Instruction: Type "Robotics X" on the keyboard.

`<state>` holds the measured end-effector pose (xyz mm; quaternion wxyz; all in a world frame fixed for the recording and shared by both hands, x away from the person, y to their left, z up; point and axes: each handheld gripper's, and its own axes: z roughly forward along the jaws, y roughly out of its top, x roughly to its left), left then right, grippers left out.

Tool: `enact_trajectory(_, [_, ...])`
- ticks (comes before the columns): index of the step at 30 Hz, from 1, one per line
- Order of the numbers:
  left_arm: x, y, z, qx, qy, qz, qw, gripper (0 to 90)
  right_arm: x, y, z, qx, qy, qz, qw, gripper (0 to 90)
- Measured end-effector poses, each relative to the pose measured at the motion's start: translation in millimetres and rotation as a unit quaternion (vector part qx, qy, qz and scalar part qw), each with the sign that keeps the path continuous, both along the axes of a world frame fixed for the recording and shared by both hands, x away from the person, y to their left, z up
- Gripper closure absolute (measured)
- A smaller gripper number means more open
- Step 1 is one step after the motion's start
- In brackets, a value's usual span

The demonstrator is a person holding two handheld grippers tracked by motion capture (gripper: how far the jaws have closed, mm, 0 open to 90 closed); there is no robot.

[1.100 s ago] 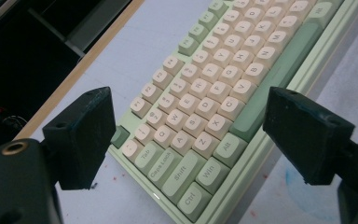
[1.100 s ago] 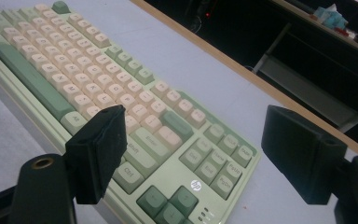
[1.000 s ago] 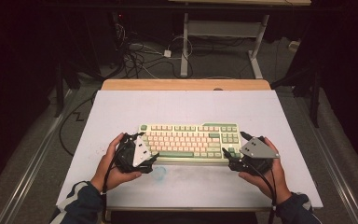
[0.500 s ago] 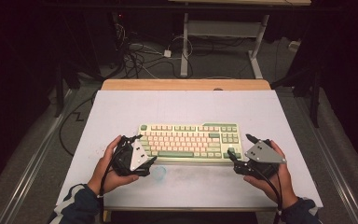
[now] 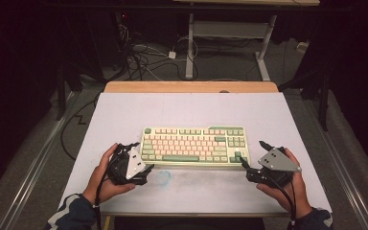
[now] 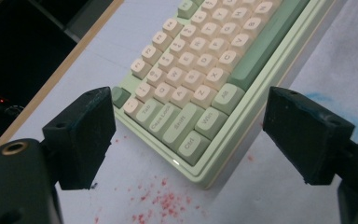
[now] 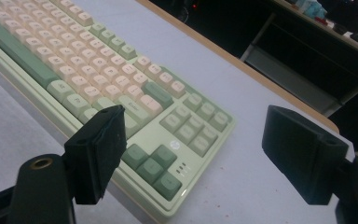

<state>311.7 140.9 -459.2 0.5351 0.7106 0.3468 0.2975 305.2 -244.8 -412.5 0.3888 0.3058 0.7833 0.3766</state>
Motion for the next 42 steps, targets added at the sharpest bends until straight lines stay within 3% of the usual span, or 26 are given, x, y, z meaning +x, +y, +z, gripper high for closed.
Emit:
enact_trajectory(12, [-4.3,19.2,-13.7,0.006,0.018,0.019,0.9996,15.7,-2.1,-15.4,-10.5,-0.007,0.008,-0.014,0.9999,22.3])
enact_trajectory(28, [1.6,44.1,-40.1,0.003,0.067,0.052,0.9964,15.7,8.2,-50.0,-41.7,0.004,0.04,-0.043,0.9983,22.2])
enact_trajectory(30, [1.2,43.7,-44.4,0.015,0.062,0.059,0.9962,15.7,11.1,-55.3,-48.5,0.0,0.051,-0.052,0.9973,22.5])
enact_trajectory(32, [0.9,43.9,-43.0,0.005,0.067,0.055,0.9962,15.7,12.7,-59.1,-52.2,0.012,0.061,-0.056,0.9965,22.7])
enact_trajectory(35, [1.6,44.2,-43.3,0.007,0.067,0.057,0.9961,15.7,14.0,-59.6,-52.6,0.022,0.065,-0.06,0.9958,23.1])
enact_trajectory(40, [3.5,43.4,-42.0,-0.005,0.065,0.06,0.996,15.7,12.3,-55.7,-51.3,0.023,0.059,-0.057,0.9963,23.2])
enact_trajectory(42, [3.7,43.5,-42.8,-0.001,0.068,0.057,0.9961,15.7,10.9,-54.1,-50.0,0.022,0.053,-0.057,0.9967,23.2])
